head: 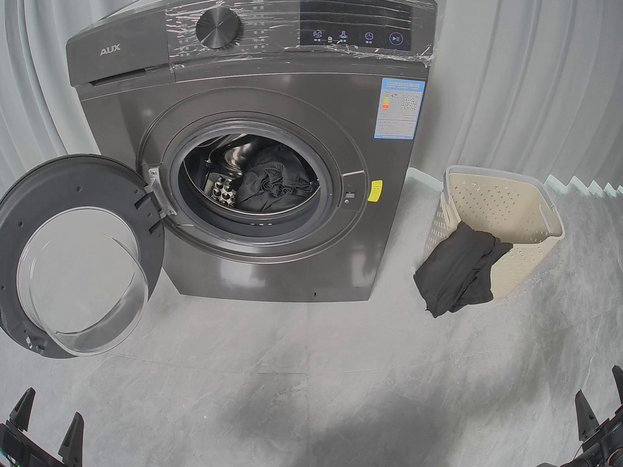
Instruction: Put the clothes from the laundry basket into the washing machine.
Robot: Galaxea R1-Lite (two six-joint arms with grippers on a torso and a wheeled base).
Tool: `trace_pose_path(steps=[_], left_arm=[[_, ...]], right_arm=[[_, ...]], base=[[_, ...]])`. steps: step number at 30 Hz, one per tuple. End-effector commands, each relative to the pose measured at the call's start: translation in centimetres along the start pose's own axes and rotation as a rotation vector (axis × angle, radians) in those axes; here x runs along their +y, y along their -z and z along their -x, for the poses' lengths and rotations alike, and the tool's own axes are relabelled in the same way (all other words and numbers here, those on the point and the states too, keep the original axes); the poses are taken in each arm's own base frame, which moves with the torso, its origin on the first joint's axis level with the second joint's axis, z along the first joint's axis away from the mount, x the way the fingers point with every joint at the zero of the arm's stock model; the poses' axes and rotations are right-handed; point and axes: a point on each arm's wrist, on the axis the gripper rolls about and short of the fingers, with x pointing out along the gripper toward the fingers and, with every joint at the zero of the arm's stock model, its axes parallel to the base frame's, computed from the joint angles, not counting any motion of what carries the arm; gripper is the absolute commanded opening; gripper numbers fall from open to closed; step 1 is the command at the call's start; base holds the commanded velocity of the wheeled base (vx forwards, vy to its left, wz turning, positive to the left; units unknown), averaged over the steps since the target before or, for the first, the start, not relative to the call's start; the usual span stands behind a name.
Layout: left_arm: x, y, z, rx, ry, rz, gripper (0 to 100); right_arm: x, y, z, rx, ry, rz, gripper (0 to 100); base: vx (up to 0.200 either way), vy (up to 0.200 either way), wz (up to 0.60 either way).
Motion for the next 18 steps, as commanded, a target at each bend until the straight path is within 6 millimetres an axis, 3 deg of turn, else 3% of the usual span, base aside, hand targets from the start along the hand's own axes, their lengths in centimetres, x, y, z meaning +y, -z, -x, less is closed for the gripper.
trace_pose_path(steps=[1,18], left_arm=[[0.02,0.43,-0.03,0.005,0.0,0.001,100],[0.02,0.43,-0.03,0.005,0.0,0.002,100]], right_arm=[[0.01,0.52,-0.03,0.005,-0.001,0.001,100],[0.01,0.52,-0.03,0.005,-0.001,-0.001,100]], base=[[0.0,-0.2,0.0],[0.0,-0.2,0.0]])
